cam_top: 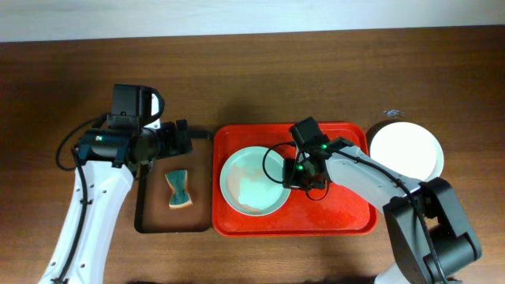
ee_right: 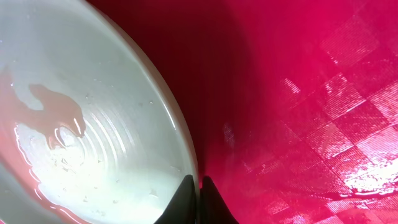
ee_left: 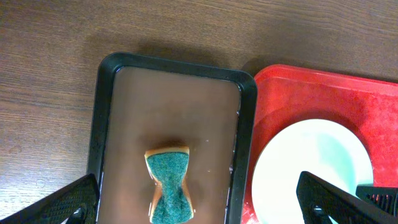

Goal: Clean dirty plates on tray and stack at the side
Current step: 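Return the sponge to the black tray and raise the left gripper, then lift the pale-green plate off the red tray with the right gripper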

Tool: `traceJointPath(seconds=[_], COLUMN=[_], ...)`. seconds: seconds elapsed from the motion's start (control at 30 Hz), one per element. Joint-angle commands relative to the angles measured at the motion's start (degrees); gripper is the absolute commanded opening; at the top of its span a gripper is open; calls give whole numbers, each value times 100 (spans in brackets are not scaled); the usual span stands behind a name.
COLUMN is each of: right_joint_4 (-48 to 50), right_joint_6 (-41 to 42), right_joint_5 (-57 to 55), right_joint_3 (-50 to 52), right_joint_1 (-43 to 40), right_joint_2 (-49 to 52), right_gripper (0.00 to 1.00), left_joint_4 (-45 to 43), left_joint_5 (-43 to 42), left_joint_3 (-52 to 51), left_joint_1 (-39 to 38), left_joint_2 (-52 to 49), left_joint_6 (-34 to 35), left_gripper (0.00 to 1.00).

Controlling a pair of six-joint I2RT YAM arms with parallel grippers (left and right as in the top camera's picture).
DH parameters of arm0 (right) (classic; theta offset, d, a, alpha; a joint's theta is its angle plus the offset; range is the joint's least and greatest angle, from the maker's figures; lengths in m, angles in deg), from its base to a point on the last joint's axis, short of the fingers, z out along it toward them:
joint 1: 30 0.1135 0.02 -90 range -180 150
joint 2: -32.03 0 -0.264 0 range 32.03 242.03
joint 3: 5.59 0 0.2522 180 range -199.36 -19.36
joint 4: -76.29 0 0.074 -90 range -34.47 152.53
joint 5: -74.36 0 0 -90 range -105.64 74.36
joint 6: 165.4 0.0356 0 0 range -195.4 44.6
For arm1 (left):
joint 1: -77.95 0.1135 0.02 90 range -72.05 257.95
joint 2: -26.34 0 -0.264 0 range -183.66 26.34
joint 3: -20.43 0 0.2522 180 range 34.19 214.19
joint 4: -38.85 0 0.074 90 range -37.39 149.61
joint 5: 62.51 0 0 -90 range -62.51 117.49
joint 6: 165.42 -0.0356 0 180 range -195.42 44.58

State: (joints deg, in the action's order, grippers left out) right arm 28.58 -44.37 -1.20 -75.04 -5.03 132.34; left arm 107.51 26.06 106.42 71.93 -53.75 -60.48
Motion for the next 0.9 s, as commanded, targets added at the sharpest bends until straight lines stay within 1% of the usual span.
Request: traceJointPath(seconds=[0.0, 0.1, 0.17, 0.23, 0.3, 0.37, 0.4, 0.43, 0.57, 0.63, 0.7, 0.8, 0.87], right_joint_4=[9, -85, -1147, -2459, -3445, -4002, -4194, -4218, -4411, -4562, -4559, -4533, -4376], right_joint_6=[-57, 13, 11, 9, 13, 302, 485, 654, 1510, 1932, 1947, 1943, 1945], right_joint_5=[-72, -50, -514, -1088, -1714, -2347, -2927, -3294, -5351, -6074, -6588, -7171, -6878], right_joint_3=[52, -20, -667, -1926, -3053, -3700, -3967, -3980, -3974, -3974, -3974, -3974, -3974], right_joint_1=[52, 46, -31, 15, 188, 455, 787, 979, 2223, 2669, 3093, 3436, 3467], right_joint_2=[-52, -81, -256, -439, -446, -446, -446, -446, -437, -435, -433, -433, -433], right_gripper=[4, 4, 4, 4, 4, 4, 4, 4, 4, 4, 4, 4, 4], left_joint_4=[26, 26, 26, 26, 26, 26, 26, 26, 26, 26, 26, 26, 26], left_joint_5=[81, 83, 81, 83, 83, 83, 83, 83, 83, 83, 83, 81, 81], left_joint_3=[39, 37, 37, 37, 37, 37, 37, 37, 37, 35, 35, 37, 37], left_joint_1=[15, 13, 13, 13, 13, 13, 13, 13, 13, 13, 13, 13, 13], left_joint_2=[4, 2, 2, 2, 2, 2, 2, 2, 2, 2, 2, 2, 2], left_joint_6=[-48, -48, -48, -48, -48, -48, -48, -48, -48, -48, -48, -48, -48], left_gripper=[99, 99, 99, 99, 99, 99, 99, 99, 99, 99, 99, 99, 99])
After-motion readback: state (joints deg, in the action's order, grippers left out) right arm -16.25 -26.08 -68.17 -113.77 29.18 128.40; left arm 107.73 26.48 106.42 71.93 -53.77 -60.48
